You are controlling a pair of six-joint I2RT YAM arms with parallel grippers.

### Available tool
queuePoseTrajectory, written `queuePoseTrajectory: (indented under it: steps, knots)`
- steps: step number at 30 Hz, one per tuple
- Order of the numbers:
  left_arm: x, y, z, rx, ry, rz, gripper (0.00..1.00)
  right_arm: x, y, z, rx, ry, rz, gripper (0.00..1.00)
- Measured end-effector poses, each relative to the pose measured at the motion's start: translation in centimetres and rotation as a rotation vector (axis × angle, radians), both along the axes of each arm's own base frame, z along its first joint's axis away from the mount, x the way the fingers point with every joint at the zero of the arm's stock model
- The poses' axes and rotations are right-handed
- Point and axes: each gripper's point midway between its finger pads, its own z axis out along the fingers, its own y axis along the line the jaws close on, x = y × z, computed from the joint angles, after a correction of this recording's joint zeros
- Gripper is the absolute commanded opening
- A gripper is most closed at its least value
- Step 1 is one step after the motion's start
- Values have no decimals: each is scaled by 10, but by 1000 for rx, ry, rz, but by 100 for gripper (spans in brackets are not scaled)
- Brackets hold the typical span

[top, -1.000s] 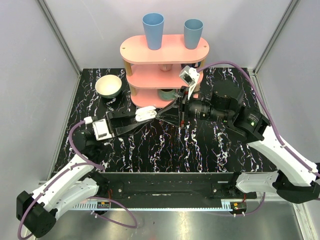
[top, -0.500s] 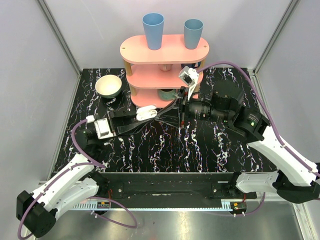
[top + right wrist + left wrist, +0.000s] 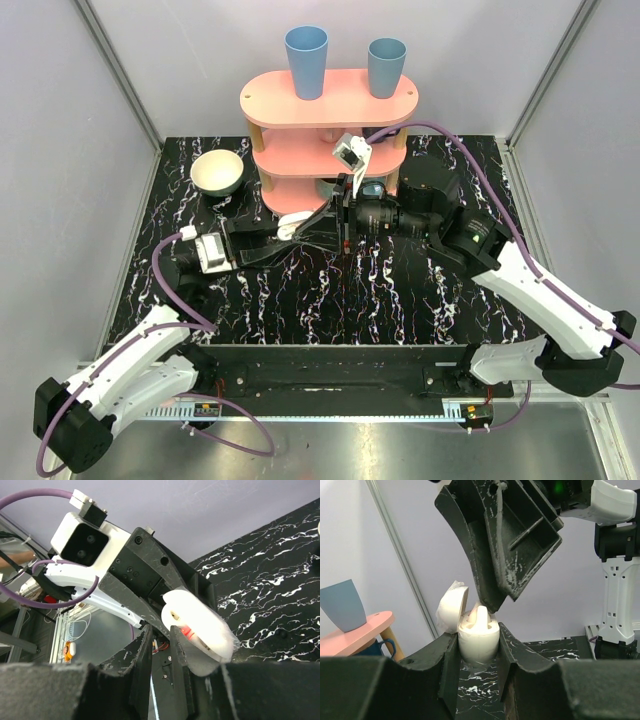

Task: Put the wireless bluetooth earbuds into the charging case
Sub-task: Adjust the earbuds in the charging case.

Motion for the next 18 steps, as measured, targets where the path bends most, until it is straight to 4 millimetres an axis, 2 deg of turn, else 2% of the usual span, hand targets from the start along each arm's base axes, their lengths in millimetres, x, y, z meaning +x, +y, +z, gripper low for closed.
queuePoseTrajectory:
  steps: [18]
  knots:
    - [-1,-1,-1,1,19,-18,0,6,2,-2,-8,-9,-31,29]
